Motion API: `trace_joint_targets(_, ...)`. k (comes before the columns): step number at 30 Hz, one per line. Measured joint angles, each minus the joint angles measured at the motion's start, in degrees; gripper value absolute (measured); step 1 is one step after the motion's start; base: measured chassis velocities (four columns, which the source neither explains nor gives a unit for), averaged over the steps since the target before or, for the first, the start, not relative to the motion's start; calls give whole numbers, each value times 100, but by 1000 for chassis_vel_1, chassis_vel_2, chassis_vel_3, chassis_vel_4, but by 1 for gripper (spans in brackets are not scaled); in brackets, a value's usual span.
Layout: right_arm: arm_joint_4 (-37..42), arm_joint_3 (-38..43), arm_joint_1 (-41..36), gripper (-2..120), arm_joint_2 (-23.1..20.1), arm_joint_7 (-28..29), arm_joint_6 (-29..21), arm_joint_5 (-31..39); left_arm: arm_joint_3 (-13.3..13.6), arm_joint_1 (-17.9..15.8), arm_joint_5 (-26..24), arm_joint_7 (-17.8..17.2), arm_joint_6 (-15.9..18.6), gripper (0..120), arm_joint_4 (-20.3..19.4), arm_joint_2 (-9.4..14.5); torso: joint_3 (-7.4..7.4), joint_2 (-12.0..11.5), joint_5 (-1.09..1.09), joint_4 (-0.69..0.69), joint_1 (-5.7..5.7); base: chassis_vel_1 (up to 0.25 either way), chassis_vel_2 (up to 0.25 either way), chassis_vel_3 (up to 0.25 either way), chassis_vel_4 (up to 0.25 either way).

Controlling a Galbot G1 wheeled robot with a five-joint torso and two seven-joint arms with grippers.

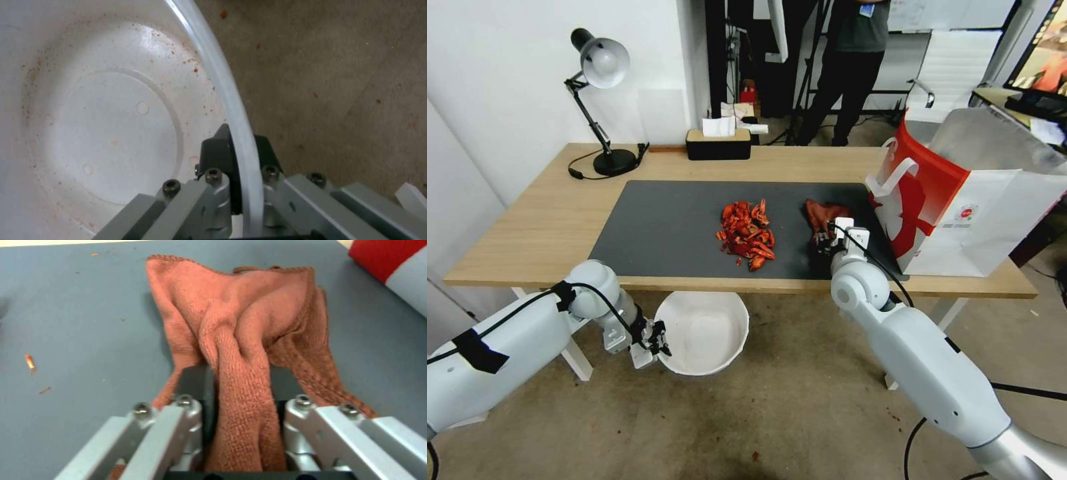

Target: Sweep shrimp from table into container with towel, then put container into takeout bag.

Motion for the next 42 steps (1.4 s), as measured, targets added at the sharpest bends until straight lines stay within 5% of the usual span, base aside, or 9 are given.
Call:
trace_joint_targets(5,-39,-41,58,5,-63,-543,282,-20,-13,3,10,-9,-33,0,41,-9,3,-1,4,0,1,0,0,0,0)
trace_joint_targets(14,-223,-194,336,5,-144,-1629,1020,-471,-95,55,23,-32,-69,0,100,-14,2,-1,1,1,0,0,0,0,0)
trace_joint_targets(27,-1920,-1212,1756,5,-244,-3761,1337,-1365,-234,88,287,-107,-252,0,191,-96,2,-1,0,0,1,0,0,0,0)
trace_joint_targets(35,-2340,-1435,2024,5,-16,-3994,1390,-1409,-124,52,386,-109,-279,0,245,-297,2,-1,0,3,1,0,0,0,0)
trace_joint_targets(42,-2301,-1549,1979,5,-34,-4062,1383,-1413,211,-313,398,-96,-319,0,585,-634,2,-1,0,0,2,0,0,0,0)
